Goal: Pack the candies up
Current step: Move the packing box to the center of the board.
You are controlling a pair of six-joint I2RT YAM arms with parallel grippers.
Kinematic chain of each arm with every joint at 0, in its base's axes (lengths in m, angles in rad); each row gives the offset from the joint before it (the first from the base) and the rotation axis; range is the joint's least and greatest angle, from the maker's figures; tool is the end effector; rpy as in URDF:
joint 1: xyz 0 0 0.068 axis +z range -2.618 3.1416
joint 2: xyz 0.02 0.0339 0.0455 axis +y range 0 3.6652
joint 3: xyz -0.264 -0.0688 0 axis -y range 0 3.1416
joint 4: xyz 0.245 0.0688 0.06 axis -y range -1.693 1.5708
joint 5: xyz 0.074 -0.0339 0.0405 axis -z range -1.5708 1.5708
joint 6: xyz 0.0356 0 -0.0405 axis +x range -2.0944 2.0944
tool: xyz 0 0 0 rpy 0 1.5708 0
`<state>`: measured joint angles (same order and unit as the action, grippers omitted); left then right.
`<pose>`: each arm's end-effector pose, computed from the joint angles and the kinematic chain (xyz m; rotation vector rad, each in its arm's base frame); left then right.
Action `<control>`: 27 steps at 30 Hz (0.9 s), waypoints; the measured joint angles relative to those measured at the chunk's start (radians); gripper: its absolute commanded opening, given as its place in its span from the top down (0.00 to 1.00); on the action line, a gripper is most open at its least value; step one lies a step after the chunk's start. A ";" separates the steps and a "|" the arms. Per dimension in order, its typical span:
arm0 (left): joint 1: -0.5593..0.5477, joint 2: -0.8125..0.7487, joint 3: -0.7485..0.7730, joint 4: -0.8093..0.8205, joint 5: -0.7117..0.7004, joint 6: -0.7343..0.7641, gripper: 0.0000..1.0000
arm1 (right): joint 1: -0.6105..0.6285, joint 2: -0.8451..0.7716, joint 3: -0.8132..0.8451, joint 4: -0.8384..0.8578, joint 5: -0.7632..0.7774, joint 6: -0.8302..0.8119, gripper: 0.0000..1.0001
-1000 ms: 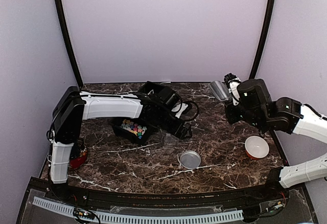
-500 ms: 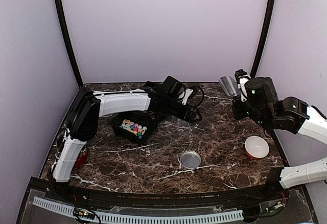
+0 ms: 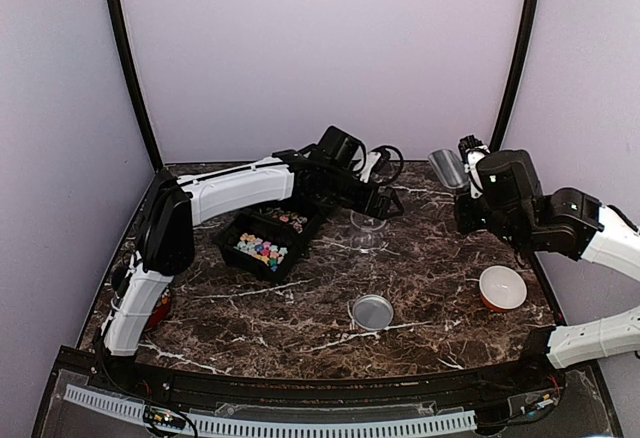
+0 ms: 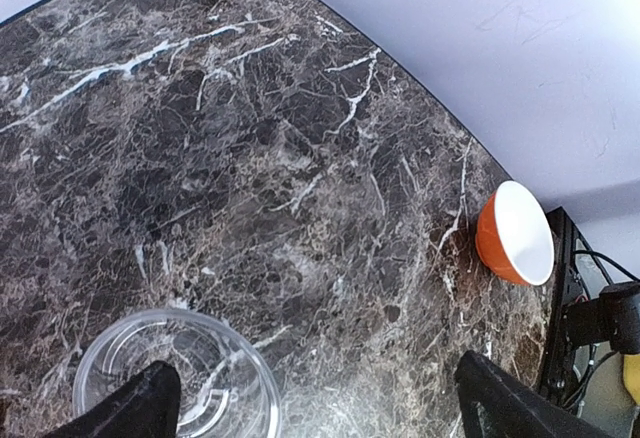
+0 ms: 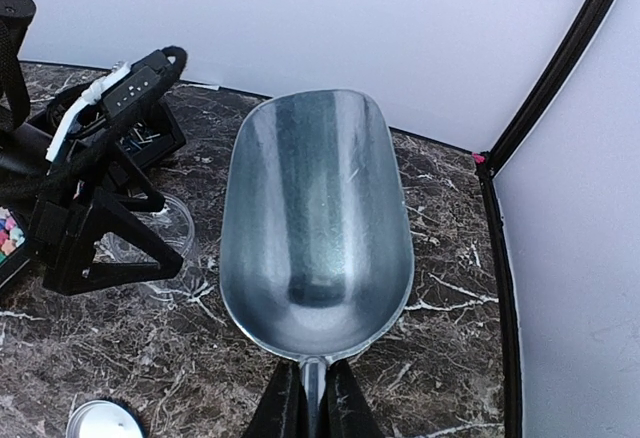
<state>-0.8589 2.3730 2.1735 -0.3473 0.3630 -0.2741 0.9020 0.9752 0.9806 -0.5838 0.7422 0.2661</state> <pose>0.3520 -0.4273 0.2515 0.8713 2.0888 -1.0276 0.1432 0.1424 0.3386 -0.2186 1.9738 -0.0507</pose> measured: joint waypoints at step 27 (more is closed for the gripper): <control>0.414 -0.568 -0.539 -0.174 -0.349 0.117 0.06 | -0.005 0.117 0.008 0.044 -0.170 -0.113 1.00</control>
<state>-0.4446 1.8046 1.6341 -0.5213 0.0139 -0.1566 0.8974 1.0924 0.9890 -0.5396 0.5724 0.1535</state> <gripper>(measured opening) 0.968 0.081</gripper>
